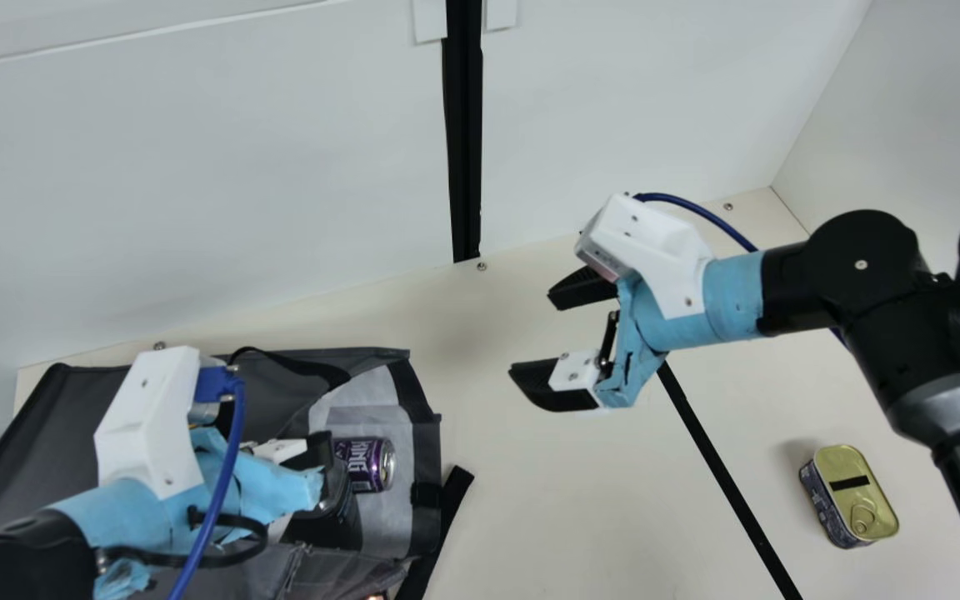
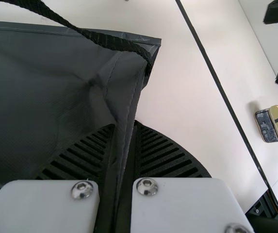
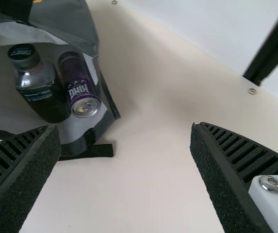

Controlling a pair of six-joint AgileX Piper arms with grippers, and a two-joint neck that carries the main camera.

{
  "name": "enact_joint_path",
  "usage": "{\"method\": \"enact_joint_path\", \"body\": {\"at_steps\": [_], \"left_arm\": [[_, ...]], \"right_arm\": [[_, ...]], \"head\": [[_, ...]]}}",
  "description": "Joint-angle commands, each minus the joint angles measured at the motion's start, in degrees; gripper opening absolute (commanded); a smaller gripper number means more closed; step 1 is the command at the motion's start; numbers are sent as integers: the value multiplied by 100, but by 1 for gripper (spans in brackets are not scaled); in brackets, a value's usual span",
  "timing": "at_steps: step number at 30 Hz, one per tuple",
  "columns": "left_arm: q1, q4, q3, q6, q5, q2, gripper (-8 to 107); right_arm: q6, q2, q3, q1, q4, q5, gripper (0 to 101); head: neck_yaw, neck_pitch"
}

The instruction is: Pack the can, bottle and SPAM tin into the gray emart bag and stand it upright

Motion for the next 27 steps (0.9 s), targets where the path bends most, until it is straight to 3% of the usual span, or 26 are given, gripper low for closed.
{"method": "enact_joint_path", "body": {"at_steps": [1, 8, 27], "left_arm": [[0, 0, 0, 0, 0, 0, -8], [0, 0, 0, 0, 0, 0, -8], [0, 0, 0, 0, 0, 0, -8]], "right_arm": [[53, -67, -14, -94, -34, -6, 95], [290, -399, 43, -414, -243, -83, 95], [1352, -1440, 540, -1014, -1395, -801, 95]], "head": [[-5, -130], [-5, -130], [-5, -130]]}}
